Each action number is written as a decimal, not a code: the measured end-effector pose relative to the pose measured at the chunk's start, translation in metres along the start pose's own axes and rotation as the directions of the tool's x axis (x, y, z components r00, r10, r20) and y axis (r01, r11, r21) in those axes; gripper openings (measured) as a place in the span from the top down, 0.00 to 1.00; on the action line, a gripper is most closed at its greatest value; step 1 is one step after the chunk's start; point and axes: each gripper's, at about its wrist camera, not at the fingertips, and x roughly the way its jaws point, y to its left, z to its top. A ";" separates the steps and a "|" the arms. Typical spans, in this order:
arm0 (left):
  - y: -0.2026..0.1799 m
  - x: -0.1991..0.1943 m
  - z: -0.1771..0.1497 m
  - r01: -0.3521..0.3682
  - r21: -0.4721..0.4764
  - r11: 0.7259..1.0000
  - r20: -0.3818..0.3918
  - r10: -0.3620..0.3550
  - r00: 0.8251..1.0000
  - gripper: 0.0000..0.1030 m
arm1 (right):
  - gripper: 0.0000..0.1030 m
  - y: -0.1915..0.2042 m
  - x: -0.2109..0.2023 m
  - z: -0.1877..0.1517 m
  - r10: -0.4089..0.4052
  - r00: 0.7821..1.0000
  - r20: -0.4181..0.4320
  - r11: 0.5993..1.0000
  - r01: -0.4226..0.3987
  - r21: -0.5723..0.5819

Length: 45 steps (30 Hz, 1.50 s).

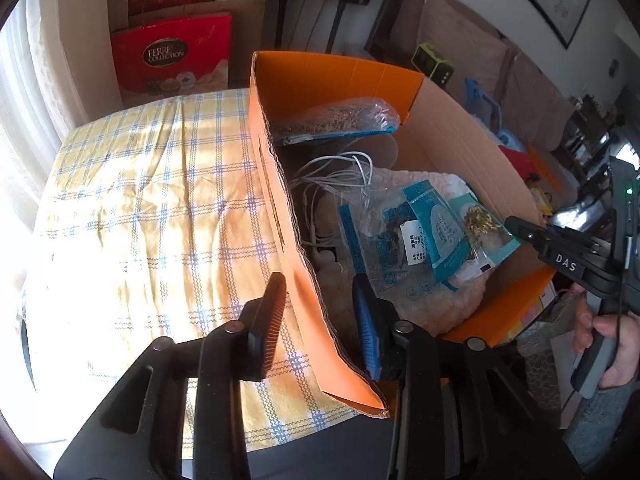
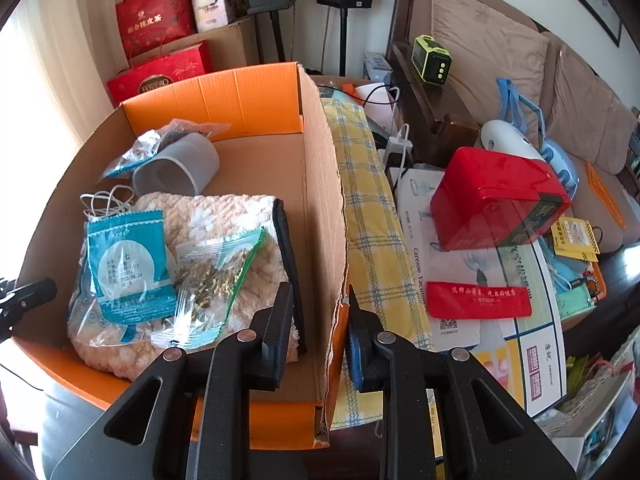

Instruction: Organize objects

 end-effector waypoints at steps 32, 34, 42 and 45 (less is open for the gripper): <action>0.025 -0.106 -0.052 -0.276 -0.148 0.950 0.251 0.306 0.918 0.00 | 0.00 0.106 -0.104 -0.037 0.035 0.957 0.289 0.997 -0.015 -0.069; 0.025 -0.106 -0.055 -0.289 -0.151 0.945 0.250 0.319 0.914 0.00 | 0.00 0.110 -0.104 -0.041 0.041 0.957 0.288 0.997 -0.021 -0.072; 0.025 -0.107 -0.068 -0.299 -0.168 0.939 0.248 0.334 0.909 0.00 | 0.00 0.115 -0.110 -0.053 0.019 0.952 0.305 0.998 -0.001 -0.057; 0.023 -0.106 -0.071 -0.313 -0.162 0.936 0.244 0.345 0.906 0.00 | 0.00 0.113 -0.112 -0.055 0.019 0.952 0.305 0.999 -0.006 -0.045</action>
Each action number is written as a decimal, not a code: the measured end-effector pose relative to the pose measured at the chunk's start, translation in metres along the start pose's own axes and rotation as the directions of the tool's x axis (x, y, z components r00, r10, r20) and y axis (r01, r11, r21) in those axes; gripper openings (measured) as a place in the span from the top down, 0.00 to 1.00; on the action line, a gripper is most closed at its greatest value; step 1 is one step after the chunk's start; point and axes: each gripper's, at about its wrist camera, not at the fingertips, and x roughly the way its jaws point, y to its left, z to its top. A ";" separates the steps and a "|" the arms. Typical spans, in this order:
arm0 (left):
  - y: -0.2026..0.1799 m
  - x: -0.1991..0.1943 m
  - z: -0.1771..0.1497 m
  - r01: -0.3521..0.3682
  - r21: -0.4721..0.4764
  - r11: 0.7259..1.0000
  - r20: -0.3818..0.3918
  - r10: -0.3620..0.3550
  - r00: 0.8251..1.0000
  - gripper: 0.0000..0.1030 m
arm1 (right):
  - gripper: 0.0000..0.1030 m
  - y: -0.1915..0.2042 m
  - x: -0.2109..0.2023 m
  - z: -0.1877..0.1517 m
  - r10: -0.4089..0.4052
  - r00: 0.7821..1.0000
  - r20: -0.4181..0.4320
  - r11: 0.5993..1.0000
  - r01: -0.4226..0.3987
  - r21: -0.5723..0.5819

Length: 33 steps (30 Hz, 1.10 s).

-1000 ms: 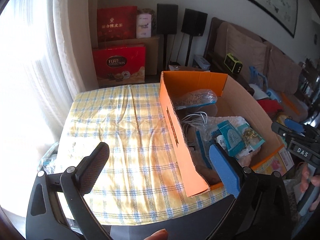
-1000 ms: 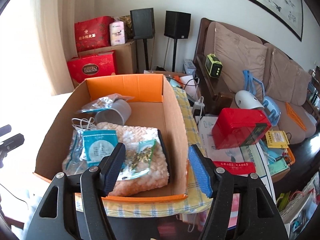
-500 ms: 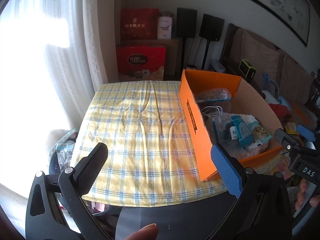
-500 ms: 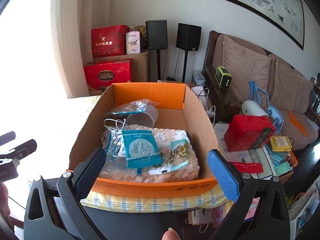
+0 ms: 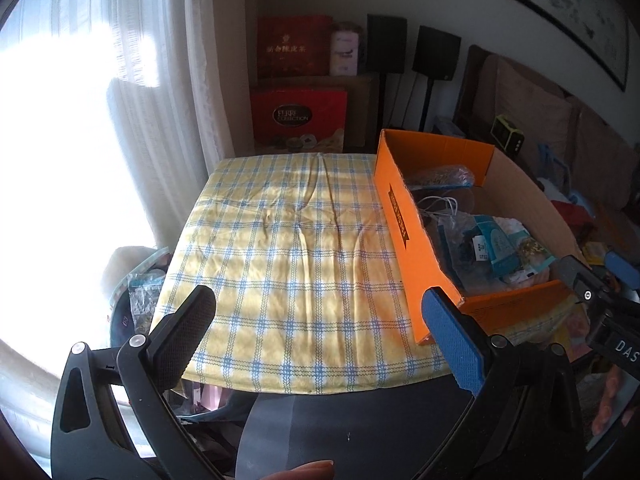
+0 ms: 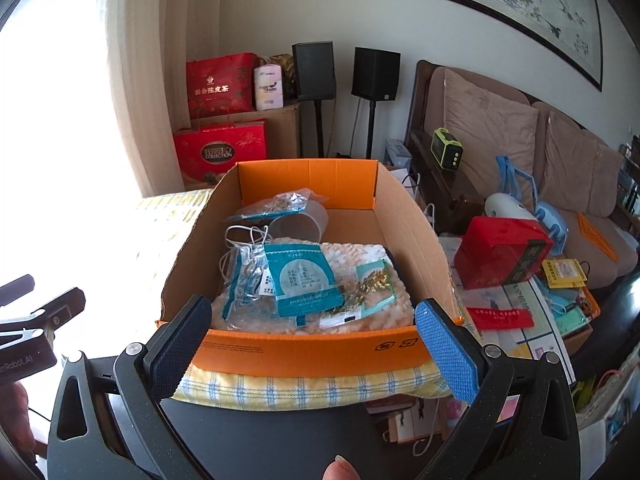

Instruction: Organize objects

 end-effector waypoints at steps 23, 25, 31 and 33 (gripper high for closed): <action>-0.001 -0.007 -0.001 -0.021 -0.004 1.000 0.012 0.021 1.000 0.00 | 0.00 -0.005 -0.001 -0.003 -0.007 1.000 0.000 1.000 0.007 0.014; -0.001 -0.007 -0.001 -0.023 -0.006 1.000 0.015 0.023 1.000 0.00 | 0.00 -0.005 -0.001 -0.003 -0.009 1.000 0.000 1.000 0.009 0.014; 0.000 -0.008 -0.001 -0.020 -0.012 1.000 0.016 0.020 1.000 0.00 | 0.00 -0.005 -0.001 -0.003 -0.007 1.000 -0.002 1.000 0.007 0.014; 0.000 -0.008 -0.001 -0.021 -0.009 1.000 0.015 0.021 1.000 0.00 | 0.00 -0.005 -0.001 -0.003 -0.006 1.000 0.001 1.000 0.006 0.012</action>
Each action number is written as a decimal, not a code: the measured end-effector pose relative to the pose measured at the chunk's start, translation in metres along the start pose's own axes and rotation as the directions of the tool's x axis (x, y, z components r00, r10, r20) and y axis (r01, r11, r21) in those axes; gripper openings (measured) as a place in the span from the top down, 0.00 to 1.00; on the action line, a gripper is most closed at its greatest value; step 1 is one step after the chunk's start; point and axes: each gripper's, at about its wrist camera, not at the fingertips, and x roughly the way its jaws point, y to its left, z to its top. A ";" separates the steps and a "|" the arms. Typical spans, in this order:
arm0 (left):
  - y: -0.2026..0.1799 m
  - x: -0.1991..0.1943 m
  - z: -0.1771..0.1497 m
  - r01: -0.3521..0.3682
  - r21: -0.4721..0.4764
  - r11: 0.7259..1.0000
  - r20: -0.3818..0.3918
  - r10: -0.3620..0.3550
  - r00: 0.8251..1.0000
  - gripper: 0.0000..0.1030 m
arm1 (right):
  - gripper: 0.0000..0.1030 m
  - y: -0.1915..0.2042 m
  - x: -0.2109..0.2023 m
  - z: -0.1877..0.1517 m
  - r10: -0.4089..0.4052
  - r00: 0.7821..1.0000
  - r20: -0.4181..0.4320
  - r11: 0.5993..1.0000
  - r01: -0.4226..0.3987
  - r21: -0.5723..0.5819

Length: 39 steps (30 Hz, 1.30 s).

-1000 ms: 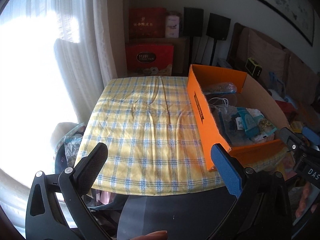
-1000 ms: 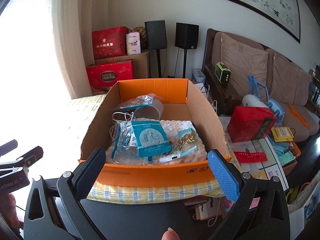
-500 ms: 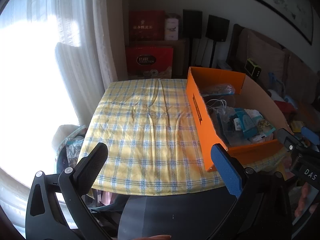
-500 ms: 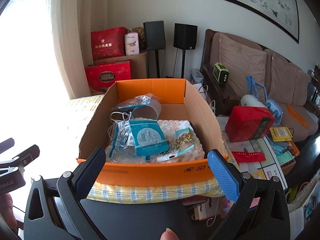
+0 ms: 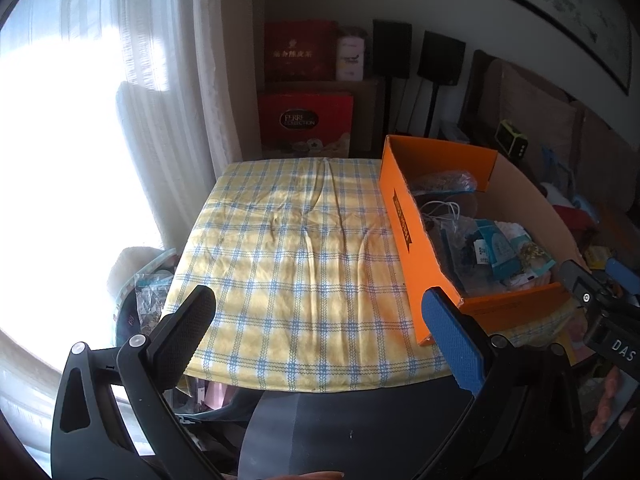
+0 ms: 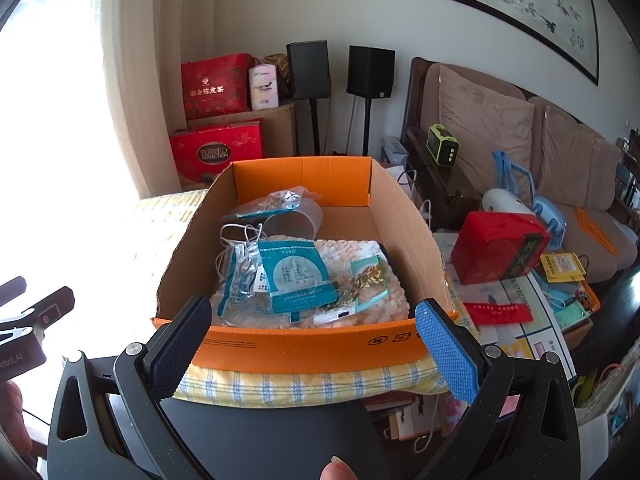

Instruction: Organize objects

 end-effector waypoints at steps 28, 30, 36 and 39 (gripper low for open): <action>-0.003 -0.002 -0.001 0.001 -0.002 1.000 0.000 -0.001 1.000 0.00 | 0.00 0.000 0.000 0.000 0.002 1.000 0.003 1.000 -0.002 0.004; -0.002 -0.003 -0.001 0.001 -0.002 1.000 0.001 -0.001 1.000 0.00 | 0.00 0.000 0.000 0.000 0.003 1.000 0.003 1.000 -0.003 0.004; -0.003 -0.004 -0.001 -0.003 -0.002 1.000 0.004 0.003 1.000 0.00 | 0.00 0.002 0.000 -0.001 0.004 1.000 0.003 1.000 -0.004 0.000; -0.003 -0.004 -0.001 -0.003 -0.002 1.000 0.005 0.003 1.000 0.00 | 0.00 0.002 0.000 0.000 0.003 1.000 0.003 1.000 -0.003 0.000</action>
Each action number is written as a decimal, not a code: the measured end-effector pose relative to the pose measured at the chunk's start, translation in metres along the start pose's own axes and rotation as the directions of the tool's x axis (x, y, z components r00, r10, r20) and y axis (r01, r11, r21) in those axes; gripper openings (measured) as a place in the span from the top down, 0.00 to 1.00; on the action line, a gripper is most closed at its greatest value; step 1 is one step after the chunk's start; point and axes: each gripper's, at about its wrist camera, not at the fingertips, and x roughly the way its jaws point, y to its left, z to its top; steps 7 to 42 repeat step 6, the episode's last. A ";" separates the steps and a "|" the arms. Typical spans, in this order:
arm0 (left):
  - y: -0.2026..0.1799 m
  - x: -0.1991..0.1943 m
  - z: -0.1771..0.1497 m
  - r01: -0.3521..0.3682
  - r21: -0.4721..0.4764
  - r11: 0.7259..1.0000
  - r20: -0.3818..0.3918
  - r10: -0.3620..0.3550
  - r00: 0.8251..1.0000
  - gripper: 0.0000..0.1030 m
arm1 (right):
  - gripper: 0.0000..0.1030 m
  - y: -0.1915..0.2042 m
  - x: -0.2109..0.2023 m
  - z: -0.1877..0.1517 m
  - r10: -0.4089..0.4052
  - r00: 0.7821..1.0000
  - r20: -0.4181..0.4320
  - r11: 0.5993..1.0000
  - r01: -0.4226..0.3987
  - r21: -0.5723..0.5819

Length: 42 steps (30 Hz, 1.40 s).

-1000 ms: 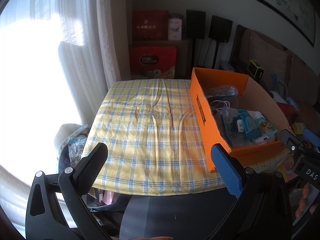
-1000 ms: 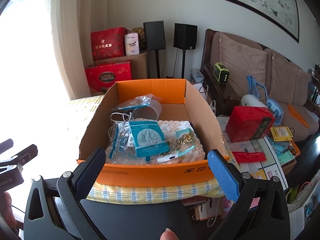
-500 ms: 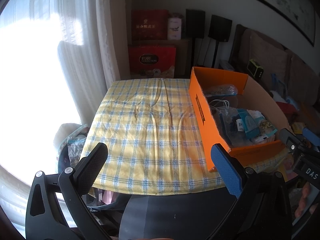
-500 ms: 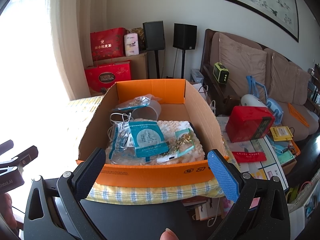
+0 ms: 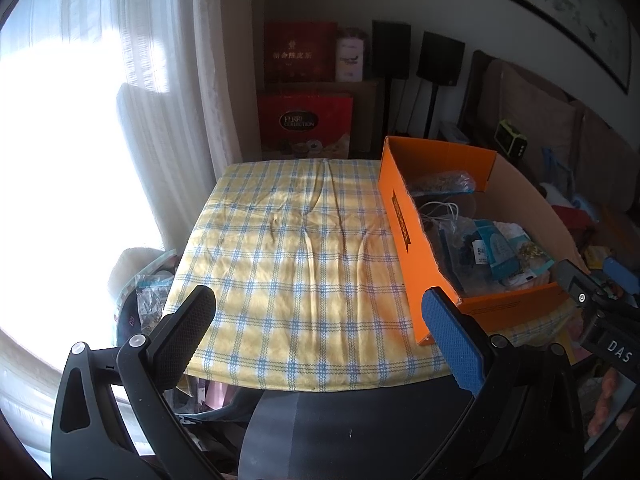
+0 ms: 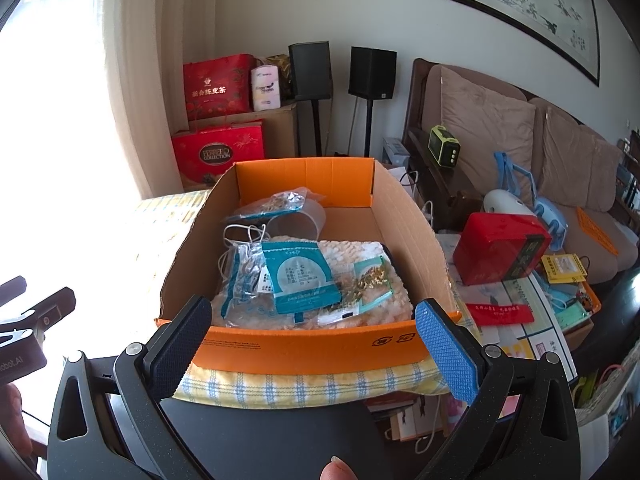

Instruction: Organize objects

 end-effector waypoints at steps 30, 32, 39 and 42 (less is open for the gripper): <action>-0.001 0.000 0.000 -0.001 0.005 1.000 -0.002 0.001 1.000 0.00 | 0.00 0.000 0.000 0.000 0.001 1.000 0.000 1.000 -0.001 0.000; -0.001 0.000 0.000 -0.001 0.005 1.000 -0.002 0.001 1.000 0.00 | 0.00 0.000 0.000 0.000 0.001 1.000 0.000 1.000 -0.001 0.000; -0.001 0.000 0.000 -0.001 0.005 1.000 -0.002 0.001 1.000 0.00 | 0.00 0.000 0.000 0.000 0.001 1.000 0.000 1.000 -0.001 0.000; -0.001 0.000 0.000 -0.001 0.005 1.000 -0.002 0.001 1.000 0.00 | 0.00 0.000 0.000 0.000 0.001 1.000 0.000 1.000 -0.001 0.000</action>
